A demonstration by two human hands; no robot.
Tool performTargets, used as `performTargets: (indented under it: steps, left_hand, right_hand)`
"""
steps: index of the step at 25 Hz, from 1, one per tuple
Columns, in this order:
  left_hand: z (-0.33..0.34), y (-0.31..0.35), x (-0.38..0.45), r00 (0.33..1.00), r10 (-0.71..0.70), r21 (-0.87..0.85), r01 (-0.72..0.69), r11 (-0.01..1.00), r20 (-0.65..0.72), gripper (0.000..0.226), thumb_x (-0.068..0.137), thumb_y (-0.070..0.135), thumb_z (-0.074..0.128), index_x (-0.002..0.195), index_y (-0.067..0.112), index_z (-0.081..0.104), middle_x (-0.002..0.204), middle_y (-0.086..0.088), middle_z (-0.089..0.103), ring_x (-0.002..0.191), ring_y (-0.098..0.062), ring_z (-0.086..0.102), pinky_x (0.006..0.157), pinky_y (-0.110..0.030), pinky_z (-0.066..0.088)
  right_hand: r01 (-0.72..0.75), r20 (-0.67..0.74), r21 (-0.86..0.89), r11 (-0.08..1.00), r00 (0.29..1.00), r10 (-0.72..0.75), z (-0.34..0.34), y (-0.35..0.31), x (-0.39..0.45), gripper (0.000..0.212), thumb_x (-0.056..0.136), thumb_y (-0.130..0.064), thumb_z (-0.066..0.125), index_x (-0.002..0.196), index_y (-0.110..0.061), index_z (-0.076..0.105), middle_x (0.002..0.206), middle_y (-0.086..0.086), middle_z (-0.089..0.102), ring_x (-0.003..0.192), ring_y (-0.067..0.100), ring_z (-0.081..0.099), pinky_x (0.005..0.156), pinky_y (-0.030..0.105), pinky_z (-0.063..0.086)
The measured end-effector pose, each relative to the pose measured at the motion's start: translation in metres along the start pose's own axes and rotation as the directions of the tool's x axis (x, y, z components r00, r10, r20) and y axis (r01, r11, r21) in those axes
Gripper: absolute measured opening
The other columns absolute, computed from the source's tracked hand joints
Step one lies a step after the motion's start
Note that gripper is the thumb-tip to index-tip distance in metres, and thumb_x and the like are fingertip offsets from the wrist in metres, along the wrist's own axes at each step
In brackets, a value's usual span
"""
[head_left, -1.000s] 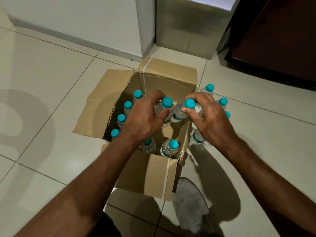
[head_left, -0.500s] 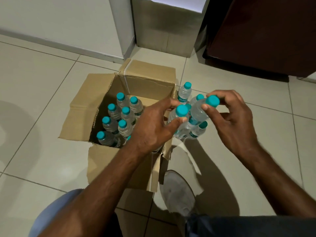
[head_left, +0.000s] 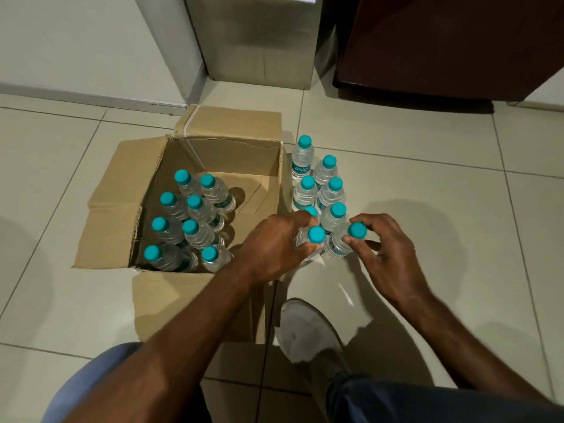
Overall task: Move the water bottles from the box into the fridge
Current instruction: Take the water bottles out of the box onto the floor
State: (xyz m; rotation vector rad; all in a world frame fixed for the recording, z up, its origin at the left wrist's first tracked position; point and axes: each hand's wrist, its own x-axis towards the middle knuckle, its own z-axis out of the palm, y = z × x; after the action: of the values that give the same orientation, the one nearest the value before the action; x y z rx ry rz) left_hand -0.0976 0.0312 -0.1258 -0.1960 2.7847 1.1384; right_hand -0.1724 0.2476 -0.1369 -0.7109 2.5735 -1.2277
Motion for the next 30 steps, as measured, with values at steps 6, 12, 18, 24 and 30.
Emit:
performTargets:
  steps: [6,12,18,24,30]
  left_hand:
    - [0.017,-0.005,0.011,0.997,-0.042,0.143,0.032,0.989,0.067,0.049,0.089,0.031,0.074,0.133,0.024,0.055,0.130,0.000,0.066,0.110,-0.015,0.065,0.089,-0.035,0.058]
    - [0.029,-0.013,0.015,0.999,-0.015,0.218,0.004,0.976,0.048,0.045,0.088,0.032,0.074,0.128,0.025,0.055,0.124,0.000,0.068,0.102,-0.013,0.066,0.077,-0.021,0.050]
    - [0.034,-0.019,0.017,0.999,-0.005,0.254,-0.008,0.967,0.051,0.040,0.089,0.034,0.072,0.124,0.025,0.053,0.117,0.000,0.068,0.089,-0.006,0.058,0.070,-0.019,0.040]
    - [0.027,-0.014,0.011,0.997,0.005,0.192,-0.019,0.981,0.074,0.043,0.091,0.034,0.070,0.128,0.027,0.051,0.126,0.002,0.064,0.108,-0.012,0.061,0.086,-0.026,0.050]
    - [-0.013,-0.012,-0.004,0.988,0.045,0.116,-0.028,0.993,-0.149,0.032,0.093,0.031,0.067,0.124,0.025,0.060,0.120,0.002,0.066,0.100,-0.007,0.062,0.080,-0.018,0.051]
  right_hand:
    - [-0.064,0.054,-0.059,0.996,0.996,0.068,0.017,0.023,0.000,0.037,0.094,-0.030,0.066,0.127,-0.013,0.063,0.125,0.003,0.060,0.107,0.015,0.060,0.094,0.034,0.058]
    - [-0.026,0.132,-0.145,0.989,0.990,0.045,0.028,0.030,-0.003,0.037,0.098,-0.027,0.062,0.132,-0.011,0.061,0.130,0.007,0.060,0.111,0.019,0.059,0.096,0.037,0.056]
    - [-0.073,0.109,-0.183,0.980,0.990,0.094,0.030,0.027,0.001,0.043,0.098,-0.031,0.062,0.136,-0.013,0.058,0.135,0.006,0.059,0.116,0.018,0.059,0.099,0.036,0.055]
    - [-0.071,0.100,-0.180,0.981,0.991,0.091,0.026,0.017,0.000,0.047,0.097,-0.033,0.063,0.139,-0.015,0.055,0.140,0.005,0.056,0.121,0.019,0.057,0.100,0.040,0.054]
    - [0.094,-0.133,-0.035,0.995,0.986,-0.098,0.022,-0.022,0.016,0.036,0.098,-0.039,0.051,0.123,-0.016,0.062,0.127,-0.001,0.056,0.117,0.010,0.055,0.090,0.012,0.051]
